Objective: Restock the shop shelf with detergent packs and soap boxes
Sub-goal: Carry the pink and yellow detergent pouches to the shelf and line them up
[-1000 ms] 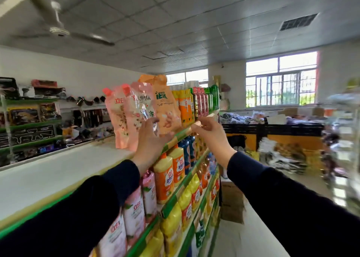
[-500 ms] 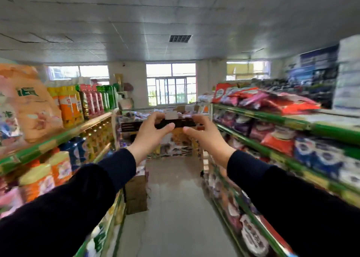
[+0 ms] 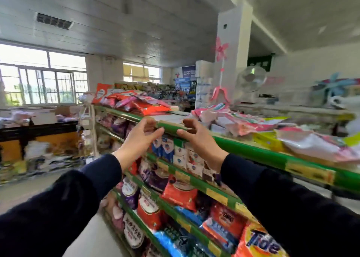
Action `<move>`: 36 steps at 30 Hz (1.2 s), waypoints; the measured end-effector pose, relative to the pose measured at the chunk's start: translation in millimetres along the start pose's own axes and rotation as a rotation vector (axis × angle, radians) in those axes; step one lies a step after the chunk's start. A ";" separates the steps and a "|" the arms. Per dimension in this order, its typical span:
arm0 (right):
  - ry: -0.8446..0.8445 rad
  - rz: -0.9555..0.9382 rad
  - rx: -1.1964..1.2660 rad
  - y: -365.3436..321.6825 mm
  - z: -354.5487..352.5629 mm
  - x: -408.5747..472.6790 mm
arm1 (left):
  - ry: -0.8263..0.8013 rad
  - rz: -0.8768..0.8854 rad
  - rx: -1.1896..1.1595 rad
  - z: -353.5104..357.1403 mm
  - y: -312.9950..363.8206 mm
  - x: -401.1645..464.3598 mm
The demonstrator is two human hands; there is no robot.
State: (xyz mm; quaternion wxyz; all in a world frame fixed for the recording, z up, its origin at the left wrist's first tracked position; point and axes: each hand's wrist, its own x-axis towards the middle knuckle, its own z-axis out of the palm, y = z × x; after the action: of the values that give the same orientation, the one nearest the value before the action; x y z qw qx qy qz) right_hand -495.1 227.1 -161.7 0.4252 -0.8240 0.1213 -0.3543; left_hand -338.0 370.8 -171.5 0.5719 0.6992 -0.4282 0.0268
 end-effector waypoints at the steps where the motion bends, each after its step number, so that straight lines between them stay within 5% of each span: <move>1: 0.013 0.006 -0.014 5.4 -15.3 0.3 | -0.025 0.008 -0.011 15.6 5.3 3.7; 13: 0.146 0.076 -0.061 34.9 -130.8 46.4 | -0.191 0.086 -0.015 115.3 40.6 82.1; 25: 0.276 0.185 -0.326 64.5 -146.4 215.6 | -0.323 0.103 -0.014 121.3 -40.2 277.2; 36: 0.182 0.445 -0.719 104.3 -154.1 317.5 | -0.541 0.118 0.057 180.6 -100.9 403.6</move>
State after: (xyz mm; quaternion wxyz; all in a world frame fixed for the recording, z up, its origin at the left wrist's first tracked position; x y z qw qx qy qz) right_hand -361.9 -90.3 -31.4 0.1645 -0.8388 0.4489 -0.2605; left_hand -101.2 -9.2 -99.4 0.4145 0.6705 -0.6044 -0.1157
